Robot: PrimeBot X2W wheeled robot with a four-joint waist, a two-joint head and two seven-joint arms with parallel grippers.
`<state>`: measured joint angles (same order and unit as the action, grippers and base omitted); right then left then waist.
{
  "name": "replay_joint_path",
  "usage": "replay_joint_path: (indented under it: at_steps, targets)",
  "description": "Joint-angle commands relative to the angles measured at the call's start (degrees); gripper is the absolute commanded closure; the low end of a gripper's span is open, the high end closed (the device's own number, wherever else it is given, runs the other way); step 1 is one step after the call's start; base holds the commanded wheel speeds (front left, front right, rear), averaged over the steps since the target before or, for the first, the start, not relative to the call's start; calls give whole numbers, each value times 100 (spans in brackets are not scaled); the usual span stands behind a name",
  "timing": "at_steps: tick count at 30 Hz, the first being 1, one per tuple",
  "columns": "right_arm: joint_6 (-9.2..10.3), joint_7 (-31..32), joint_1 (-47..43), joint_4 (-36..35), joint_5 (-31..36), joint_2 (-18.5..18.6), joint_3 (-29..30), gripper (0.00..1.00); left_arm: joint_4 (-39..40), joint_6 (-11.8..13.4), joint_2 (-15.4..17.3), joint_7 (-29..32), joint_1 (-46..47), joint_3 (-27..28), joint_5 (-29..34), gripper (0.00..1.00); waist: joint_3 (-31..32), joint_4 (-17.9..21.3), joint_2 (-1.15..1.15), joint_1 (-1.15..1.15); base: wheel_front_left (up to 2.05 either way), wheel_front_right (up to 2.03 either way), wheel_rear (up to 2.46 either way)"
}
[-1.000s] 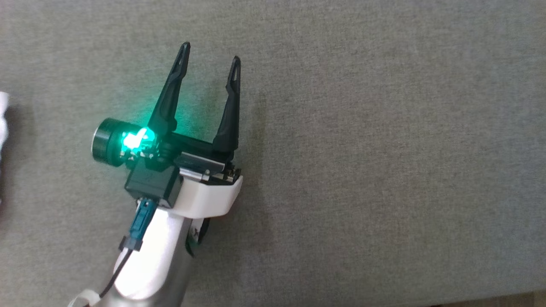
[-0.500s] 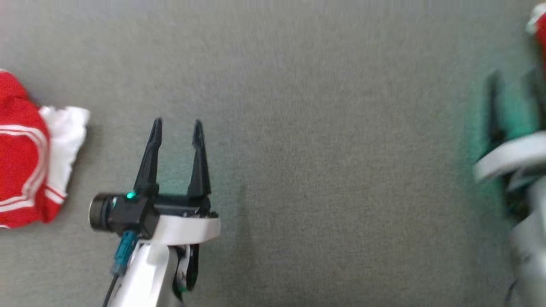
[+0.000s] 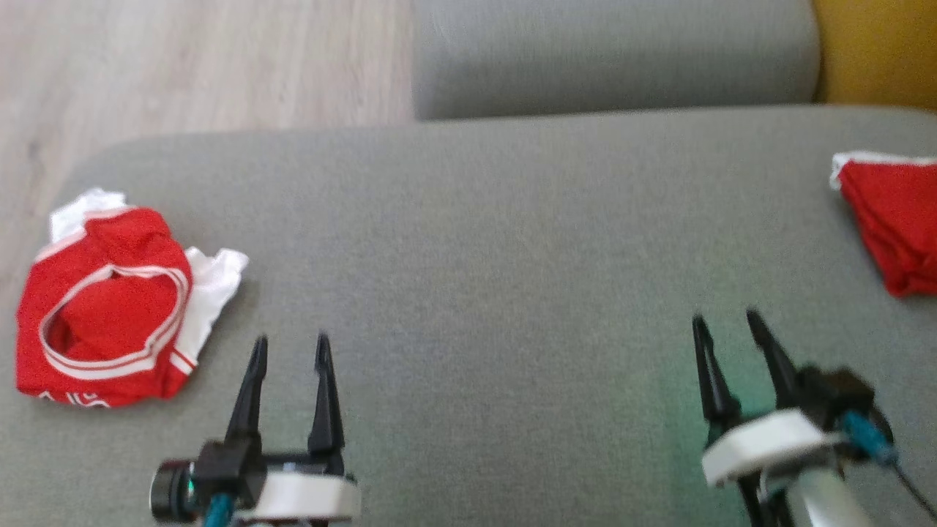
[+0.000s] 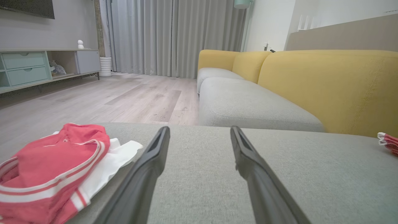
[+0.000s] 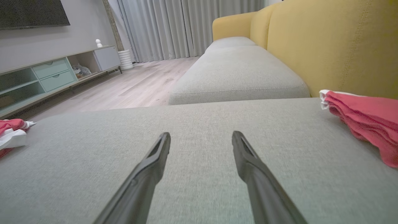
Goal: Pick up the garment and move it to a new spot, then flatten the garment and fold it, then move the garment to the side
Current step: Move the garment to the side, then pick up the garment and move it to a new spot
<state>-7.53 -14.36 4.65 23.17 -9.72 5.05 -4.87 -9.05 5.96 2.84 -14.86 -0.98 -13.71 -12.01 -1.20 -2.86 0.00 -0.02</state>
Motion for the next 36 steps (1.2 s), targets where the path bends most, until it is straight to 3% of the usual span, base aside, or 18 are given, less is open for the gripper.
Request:
replay_joint_path:
  at_steps: [1,26,32,36]
  targets:
    - [4,-62,39,-272,62,-34,-56,0,145,-21,4,-14,75,224,81,0,301,-162,0,2,0,0,0]
    - [4,-63,-469,-550,199,-216,159,0,-210,-176,4,-14,-60,284,305,0,444,-174,0,2,0,0,0]
    - [4,-63,-531,-609,212,-216,236,0,-175,-155,4,-14,25,264,330,0,361,-587,0,2,0,0,0]
    - [4,-63,-547,-682,214,-216,264,0,-115,-107,4,-14,72,272,338,0,246,-1362,0,2,0,0,0]
